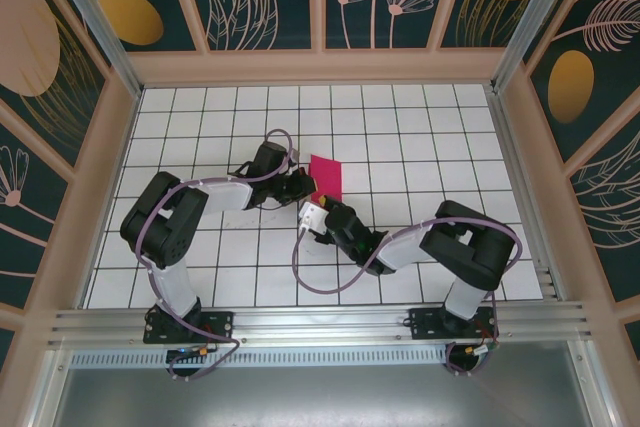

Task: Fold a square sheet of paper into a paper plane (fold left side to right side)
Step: Third fold the triangle at the center of the table.

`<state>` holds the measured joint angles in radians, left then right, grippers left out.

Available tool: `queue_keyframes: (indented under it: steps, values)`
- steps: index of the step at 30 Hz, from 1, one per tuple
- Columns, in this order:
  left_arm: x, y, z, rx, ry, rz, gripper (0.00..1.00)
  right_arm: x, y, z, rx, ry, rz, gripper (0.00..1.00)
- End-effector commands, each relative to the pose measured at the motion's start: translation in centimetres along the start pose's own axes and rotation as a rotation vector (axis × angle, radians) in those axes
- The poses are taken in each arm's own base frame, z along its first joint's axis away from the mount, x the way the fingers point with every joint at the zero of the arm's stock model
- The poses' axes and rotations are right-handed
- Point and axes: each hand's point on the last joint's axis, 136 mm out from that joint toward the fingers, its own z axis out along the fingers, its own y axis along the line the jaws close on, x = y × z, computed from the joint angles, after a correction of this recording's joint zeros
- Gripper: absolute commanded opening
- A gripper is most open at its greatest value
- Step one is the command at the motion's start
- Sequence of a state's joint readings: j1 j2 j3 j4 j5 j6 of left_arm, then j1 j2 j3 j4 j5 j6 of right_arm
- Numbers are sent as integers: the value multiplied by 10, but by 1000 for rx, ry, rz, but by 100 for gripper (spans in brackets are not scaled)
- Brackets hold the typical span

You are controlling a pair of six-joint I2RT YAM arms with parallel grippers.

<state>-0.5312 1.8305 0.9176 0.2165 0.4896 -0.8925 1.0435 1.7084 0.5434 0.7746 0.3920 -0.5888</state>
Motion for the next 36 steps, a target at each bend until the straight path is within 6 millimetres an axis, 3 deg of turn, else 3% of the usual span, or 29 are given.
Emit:
queue_keyframes:
  steps: [1,9,12,18,21,25,27,29,32,36]
  values:
    - [1,-7,-2,10,1,16,2,-14,-1,-1,-3,-29,29,42]
    - [1,-2,-1,-7,1,17,3,-11,2,-7,-39,-18,61,9]
    - [0,-1,-3,-27,-9,26,12,-10,4,-8,-52,-13,69,0]
    - [-8,2,-21,-116,-39,86,37,-2,7,-11,-72,4,89,0]
    - [-12,13,-34,-191,-54,106,50,-1,7,-13,-85,1,111,0]
    - [-29,6,-61,-277,-106,177,62,0,8,-13,-90,7,118,0]
    - [-34,4,-67,-311,-115,205,63,-1,8,-12,-93,8,125,0]
    - [-39,-11,-64,-259,-114,233,61,-2,8,-12,-97,6,130,0]
    - [-44,-34,-46,-142,-72,263,49,-2,9,-10,-102,10,136,0]
    - [-52,-42,-18,-88,-22,276,41,0,10,-7,-100,31,133,0]
